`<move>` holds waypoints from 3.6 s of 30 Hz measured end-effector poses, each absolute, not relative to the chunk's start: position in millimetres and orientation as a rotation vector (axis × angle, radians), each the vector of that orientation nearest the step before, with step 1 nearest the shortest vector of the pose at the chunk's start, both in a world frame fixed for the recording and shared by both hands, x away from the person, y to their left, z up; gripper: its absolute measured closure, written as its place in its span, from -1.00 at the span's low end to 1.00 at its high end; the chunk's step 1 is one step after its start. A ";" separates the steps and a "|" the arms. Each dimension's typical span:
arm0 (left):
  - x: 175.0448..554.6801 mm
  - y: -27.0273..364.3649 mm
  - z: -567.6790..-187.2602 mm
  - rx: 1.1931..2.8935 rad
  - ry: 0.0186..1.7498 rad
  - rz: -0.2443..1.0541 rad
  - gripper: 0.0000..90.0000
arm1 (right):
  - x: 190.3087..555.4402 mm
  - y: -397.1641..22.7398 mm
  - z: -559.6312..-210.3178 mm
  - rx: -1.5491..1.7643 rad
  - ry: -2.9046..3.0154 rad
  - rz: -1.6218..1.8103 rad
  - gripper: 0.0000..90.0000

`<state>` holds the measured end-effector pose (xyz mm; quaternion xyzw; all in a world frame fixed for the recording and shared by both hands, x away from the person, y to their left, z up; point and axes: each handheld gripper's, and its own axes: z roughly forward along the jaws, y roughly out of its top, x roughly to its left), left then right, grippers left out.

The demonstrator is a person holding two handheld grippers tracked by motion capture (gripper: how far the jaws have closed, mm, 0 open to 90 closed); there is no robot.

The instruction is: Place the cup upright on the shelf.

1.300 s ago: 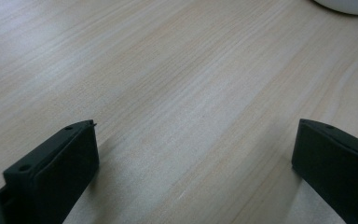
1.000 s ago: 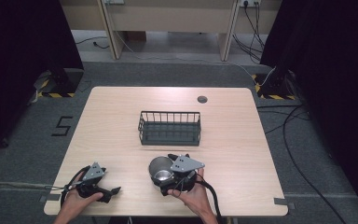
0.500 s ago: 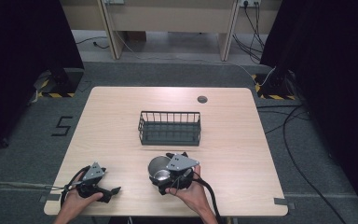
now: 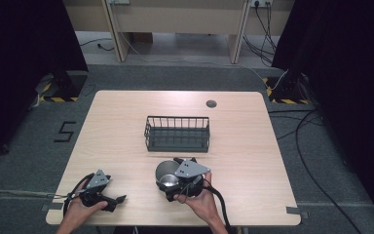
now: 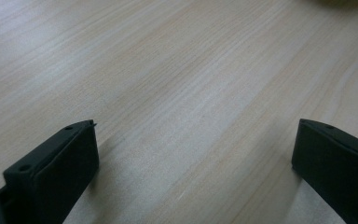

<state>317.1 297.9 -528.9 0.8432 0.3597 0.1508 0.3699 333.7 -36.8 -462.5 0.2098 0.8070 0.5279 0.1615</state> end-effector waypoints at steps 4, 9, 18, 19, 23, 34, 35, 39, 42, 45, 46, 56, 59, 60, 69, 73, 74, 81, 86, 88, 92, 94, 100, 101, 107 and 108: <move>317.1 297.9 -528.9 2.164 0.923 0.387 -1.00 | 335.0 -40.8 -456.9 0.607 2.299 1.516 -0.86; 317.1 297.9 -528.9 2.163 0.923 0.387 -1.00 | 341.1 -50.7 -445.7 0.636 2.277 1.523 -0.86; 317.1 297.9 -528.9 2.163 0.923 0.387 -1.00 | 352.6 -56.0 -426.1 0.653 2.264 1.522 -0.86; 317.1 298.0 -528.9 2.164 0.923 0.387 -1.00 | 353.9 -55.9 -424.4 0.651 2.267 1.517 -0.86; 317.1 297.9 -528.9 2.163 0.923 0.387 -1.00 | 356.5 -54.9 -420.7 0.657 2.269 1.514 -0.86; 317.1 297.9 -529.0 2.162 0.923 0.388 -1.00 | 369.2 -52.0 -399.1 0.673 2.264 1.502 -0.86; 317.1 297.9 -529.0 2.161 0.923 0.388 -1.00 | 371.3 -51.5 -396.1 0.679 2.264 1.502 -0.86; 317.1 297.9 -529.0 2.162 0.923 0.388 -1.00 | 378.3 -49.7 -387.1 0.685 2.267 1.486 -0.86; 317.1 297.9 -529.0 2.161 0.923 0.387 -1.00 | 385.4 -48.8 -379.1 0.702 2.263 1.489 -0.86; 317.1 297.9 -528.9 2.162 0.923 0.387 -1.00 | 389.9 -49.6 -372.7 0.710 2.253 1.491 -0.86; 317.1 297.9 -528.9 2.162 0.924 0.387 -1.00 | 391.5 -49.8 -370.4 0.717 2.251 1.490 -0.86; 317.1 297.9 -528.8 2.163 0.924 0.386 -1.00 | 413.1 -48.6 -349.8 0.745 2.234 1.441 -0.86; 317.1 297.9 -528.8 2.162 0.924 0.384 -1.00 | 419.0 -47.8 -346.9 0.755 2.232 1.431 -0.86; 317.1 297.9 -528.7 2.162 0.924 0.384 -1.00 | 422.5 -46.9 -345.5 0.760 2.232 1.424 -0.86; 317.1 297.9 -528.7 2.162 0.924 0.385 -1.00 | 446.4 -37.7 -341.5 0.783 2.242 1.382 -0.86; 317.1 297.9 -528.7 2.162 0.924 0.385 -1.00 | 459.4 -33.7 -342.0 0.812 2.236 1.370 -0.86; 317.1 297.9 -528.8 2.162 0.924 0.385 -1.00 | 461.8 -33.0 -342.1 0.814 2.235 1.370 -0.86; 317.1 297.9 -528.7 2.163 0.923 0.386 -1.00 | 482.4 -28.3 -347.1 0.859 2.227 1.329 -0.86; 317.1 297.9 -528.7 2.163 0.923 0.386 -1.00 | 491.4 -26.6 -351.9 0.881 2.226 1.301 -0.86; 317.1 297.9 -528.7 2.163 0.923 0.386 -1.00 | 495.3 -25.4 -354.7 0.888 2.228 1.288 -0.86; 317.1 297.9 -528.8 2.162 0.924 0.388 -1.00 | 498.7 -24.2 -357.3 0.888 2.233 1.273 -0.86; 317.1 297.9 -528.8 2.162 0.924 0.387 -1.00 | 501.8 -24.1 -360.1 0.899 2.235 1.271 -0.86; 317.1 297.9 -528.8 2.162 0.924 0.387 -1.00 | 506.0 -21.9 -366.4 0.911 2.238 1.274 -0.86; 317.1 297.9 -528.8 2.162 0.924 0.387 -1.00 | 506.3 -19.5 -369.0 0.906 2.245 1.268 -0.86; 317.1 297.9 -528.8 2.162 0.924 0.387 -1.00 | 507.7 -17.7 -375.0 0.906 2.250 1.258 -0.86; 317.1 297.9 -528.8 2.162 0.923 0.387 -1.00 | 508.0 -18.5 -378.2 0.908 2.257 1.251 -0.86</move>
